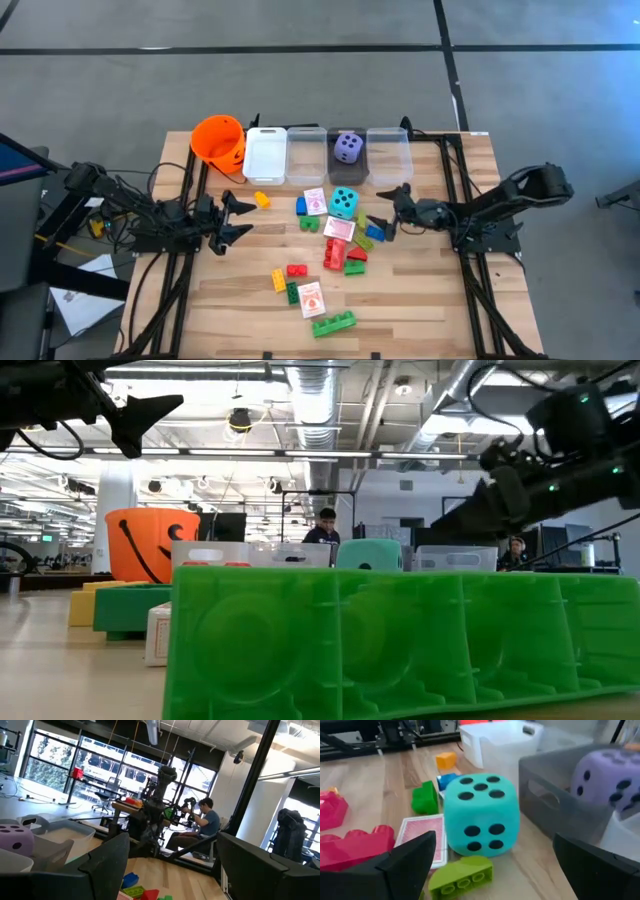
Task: Pick & Place Toys
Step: Put the blue die into the black bin
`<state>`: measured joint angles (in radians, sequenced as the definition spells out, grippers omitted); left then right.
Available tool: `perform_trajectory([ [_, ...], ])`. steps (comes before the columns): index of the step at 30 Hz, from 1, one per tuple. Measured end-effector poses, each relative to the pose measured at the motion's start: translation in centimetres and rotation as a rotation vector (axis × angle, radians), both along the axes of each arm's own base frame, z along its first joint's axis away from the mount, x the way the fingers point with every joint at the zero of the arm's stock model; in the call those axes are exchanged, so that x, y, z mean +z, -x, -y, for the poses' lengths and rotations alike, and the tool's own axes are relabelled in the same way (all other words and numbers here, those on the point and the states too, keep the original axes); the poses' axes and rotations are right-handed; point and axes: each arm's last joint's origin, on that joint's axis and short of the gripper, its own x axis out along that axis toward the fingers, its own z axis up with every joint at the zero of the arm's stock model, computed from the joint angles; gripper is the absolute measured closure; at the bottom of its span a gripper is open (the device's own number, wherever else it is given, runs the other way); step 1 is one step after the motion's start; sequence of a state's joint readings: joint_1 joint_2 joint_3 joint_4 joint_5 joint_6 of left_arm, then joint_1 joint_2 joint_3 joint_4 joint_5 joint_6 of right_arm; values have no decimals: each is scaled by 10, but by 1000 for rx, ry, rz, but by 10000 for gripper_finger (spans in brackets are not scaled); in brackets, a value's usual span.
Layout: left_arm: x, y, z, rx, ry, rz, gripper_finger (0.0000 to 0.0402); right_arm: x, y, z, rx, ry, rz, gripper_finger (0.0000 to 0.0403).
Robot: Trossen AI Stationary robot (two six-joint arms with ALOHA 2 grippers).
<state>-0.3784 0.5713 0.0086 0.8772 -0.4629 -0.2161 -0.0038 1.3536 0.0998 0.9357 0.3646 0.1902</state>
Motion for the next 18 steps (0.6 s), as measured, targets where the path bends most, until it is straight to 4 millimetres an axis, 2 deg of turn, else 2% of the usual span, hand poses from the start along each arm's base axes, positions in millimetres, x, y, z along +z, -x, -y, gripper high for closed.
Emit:
perform_trajectory([
  [5,0,0,0,0,-1,0,108,4,-16,11,30,-40,49,10],
  [9,0,0,0,0,-1,0,108,7,-31,12,75,-48,55,10],
  [18,0,0,0,0,0,-2,108,1,-55,16,44,-58,24,10],
])
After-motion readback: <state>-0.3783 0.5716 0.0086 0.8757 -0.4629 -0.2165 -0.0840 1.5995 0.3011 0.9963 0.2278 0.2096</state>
